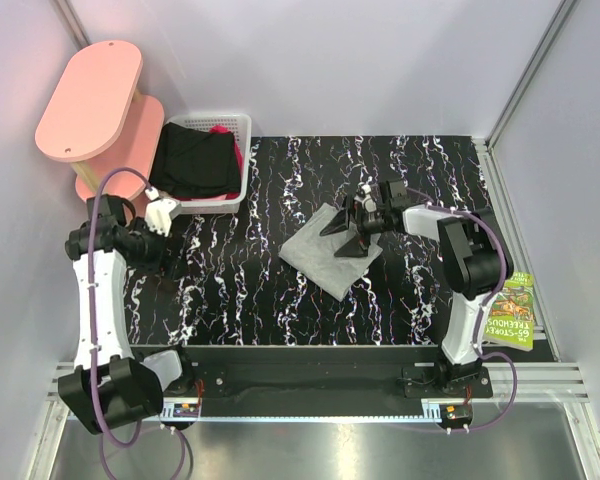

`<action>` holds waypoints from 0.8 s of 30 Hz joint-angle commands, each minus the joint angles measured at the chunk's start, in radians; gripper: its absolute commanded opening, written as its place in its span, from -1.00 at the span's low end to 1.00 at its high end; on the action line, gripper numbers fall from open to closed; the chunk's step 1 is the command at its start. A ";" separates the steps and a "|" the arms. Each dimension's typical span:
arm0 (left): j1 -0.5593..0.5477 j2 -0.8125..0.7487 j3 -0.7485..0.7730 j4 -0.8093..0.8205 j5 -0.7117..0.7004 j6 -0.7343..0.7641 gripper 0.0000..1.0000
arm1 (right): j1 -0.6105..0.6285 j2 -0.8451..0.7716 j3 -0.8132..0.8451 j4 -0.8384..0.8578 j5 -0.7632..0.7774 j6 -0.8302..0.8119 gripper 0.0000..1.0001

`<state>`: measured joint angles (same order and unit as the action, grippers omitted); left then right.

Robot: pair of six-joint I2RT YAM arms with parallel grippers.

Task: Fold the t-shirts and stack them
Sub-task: Fold the long partially folded tshirt into a neat square

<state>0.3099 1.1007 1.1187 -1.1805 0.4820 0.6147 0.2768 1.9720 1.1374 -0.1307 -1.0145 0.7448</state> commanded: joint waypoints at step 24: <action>-0.359 0.039 -0.034 0.107 -0.068 -0.145 0.81 | 0.058 0.134 0.300 -0.048 0.114 -0.080 0.99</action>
<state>-0.0479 1.1698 1.0874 -1.1080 0.4252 0.4839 0.2905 2.2749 1.3510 0.3393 -1.1011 1.0737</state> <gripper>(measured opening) 0.901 0.993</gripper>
